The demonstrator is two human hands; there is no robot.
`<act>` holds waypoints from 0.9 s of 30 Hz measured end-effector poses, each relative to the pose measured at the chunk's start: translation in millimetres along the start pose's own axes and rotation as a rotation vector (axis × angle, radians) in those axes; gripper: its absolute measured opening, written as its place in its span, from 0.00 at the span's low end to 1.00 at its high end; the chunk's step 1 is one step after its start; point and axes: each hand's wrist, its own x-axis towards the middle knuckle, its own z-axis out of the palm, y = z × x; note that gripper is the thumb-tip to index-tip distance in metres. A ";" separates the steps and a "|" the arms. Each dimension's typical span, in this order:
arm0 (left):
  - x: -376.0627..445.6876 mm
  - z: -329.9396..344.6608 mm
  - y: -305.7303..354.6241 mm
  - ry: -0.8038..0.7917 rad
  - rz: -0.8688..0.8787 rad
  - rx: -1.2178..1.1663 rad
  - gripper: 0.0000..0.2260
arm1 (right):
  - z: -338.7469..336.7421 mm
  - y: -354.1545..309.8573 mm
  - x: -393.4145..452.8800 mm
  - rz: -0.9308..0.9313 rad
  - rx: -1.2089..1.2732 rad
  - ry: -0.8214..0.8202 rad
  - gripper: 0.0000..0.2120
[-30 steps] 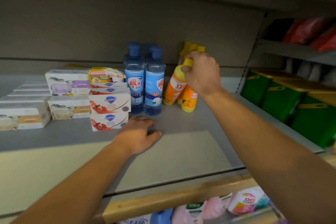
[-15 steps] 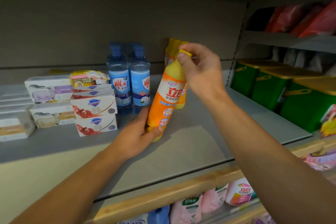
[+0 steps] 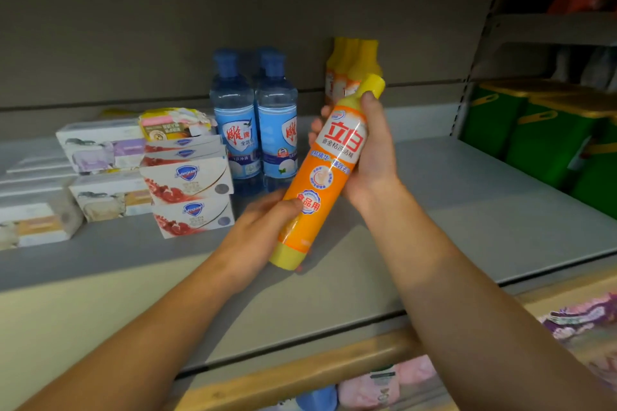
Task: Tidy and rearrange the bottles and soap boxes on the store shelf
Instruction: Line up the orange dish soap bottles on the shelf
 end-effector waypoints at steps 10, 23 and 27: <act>7.1 -2.8 -3.5 0.120 0.254 0.639 0.28 | -21.1 4.3 13.2 -0.059 -0.065 0.312 0.22; 0.0 -16.8 12.9 -0.076 -0.152 -0.480 0.17 | -18.9 2.6 1.2 0.029 -0.048 -0.190 0.35; 0.3 -25.3 13.0 -0.323 -0.285 -0.664 0.20 | -20.7 7.8 -2.0 0.067 -0.139 -0.333 0.45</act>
